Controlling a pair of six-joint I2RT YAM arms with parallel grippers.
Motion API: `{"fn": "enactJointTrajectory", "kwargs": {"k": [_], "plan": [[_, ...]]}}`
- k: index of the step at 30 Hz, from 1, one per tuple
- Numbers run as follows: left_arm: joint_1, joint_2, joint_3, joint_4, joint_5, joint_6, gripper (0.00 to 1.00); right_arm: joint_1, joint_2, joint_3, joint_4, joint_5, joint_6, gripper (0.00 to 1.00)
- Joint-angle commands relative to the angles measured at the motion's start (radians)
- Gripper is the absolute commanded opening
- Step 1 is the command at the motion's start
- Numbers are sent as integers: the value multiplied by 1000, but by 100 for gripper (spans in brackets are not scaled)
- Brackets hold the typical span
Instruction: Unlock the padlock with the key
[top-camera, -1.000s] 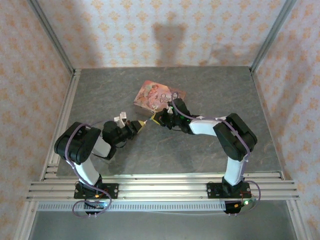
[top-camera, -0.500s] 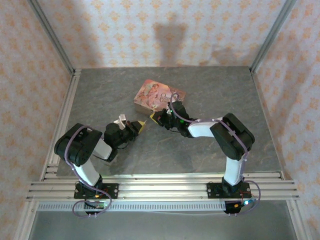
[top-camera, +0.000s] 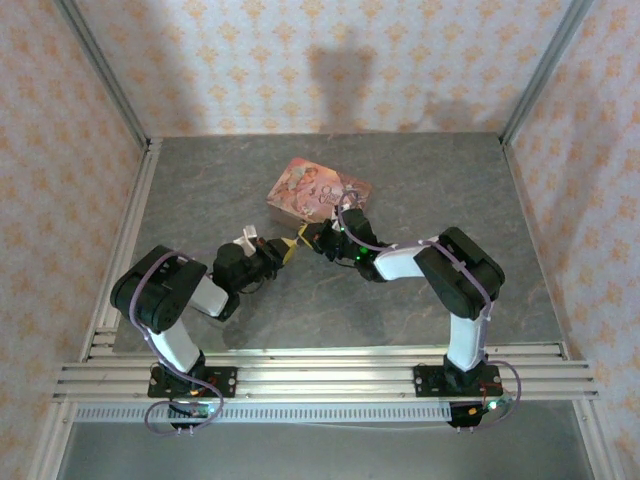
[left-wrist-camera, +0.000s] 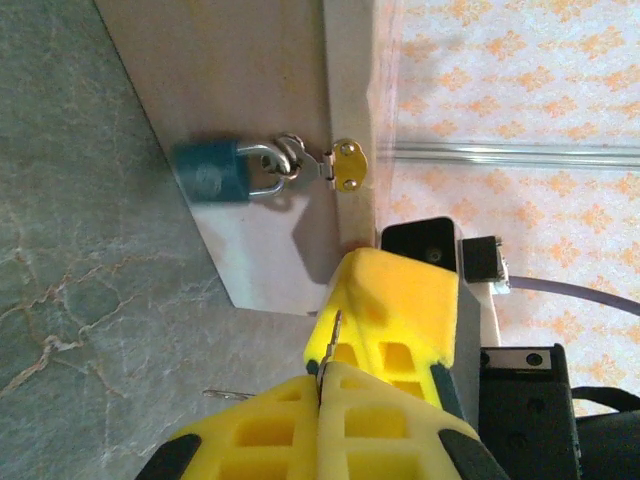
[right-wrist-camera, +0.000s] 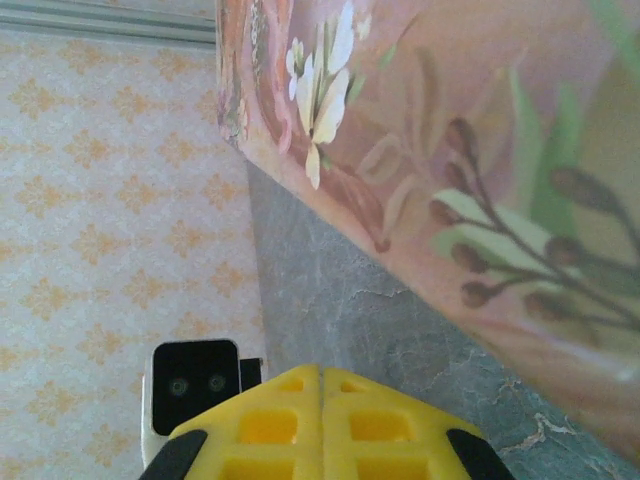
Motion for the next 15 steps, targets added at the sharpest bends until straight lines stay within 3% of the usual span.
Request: {"fn": "enactJointTrajectory", "kwargs": {"k": [1, 5, 8, 11, 15], "plan": [[6, 30, 10, 29, -25, -15, 0, 12, 31, -40, -53, -13, 61, 0], [45, 16, -24, -28, -12, 47, 0, 12, -7, -27, -146, 8, 23, 0], [85, -42, -37, -169, 12, 171, 0, 30, -79, 46, -413, 92, -126, 0], [117, -110, -31, -308, 32, 278, 0, 99, -129, 192, -768, 313, -316, 2], [149, -225, -16, -517, 27, 404, 0, 192, -79, 381, -1052, 592, -422, 18]]}}
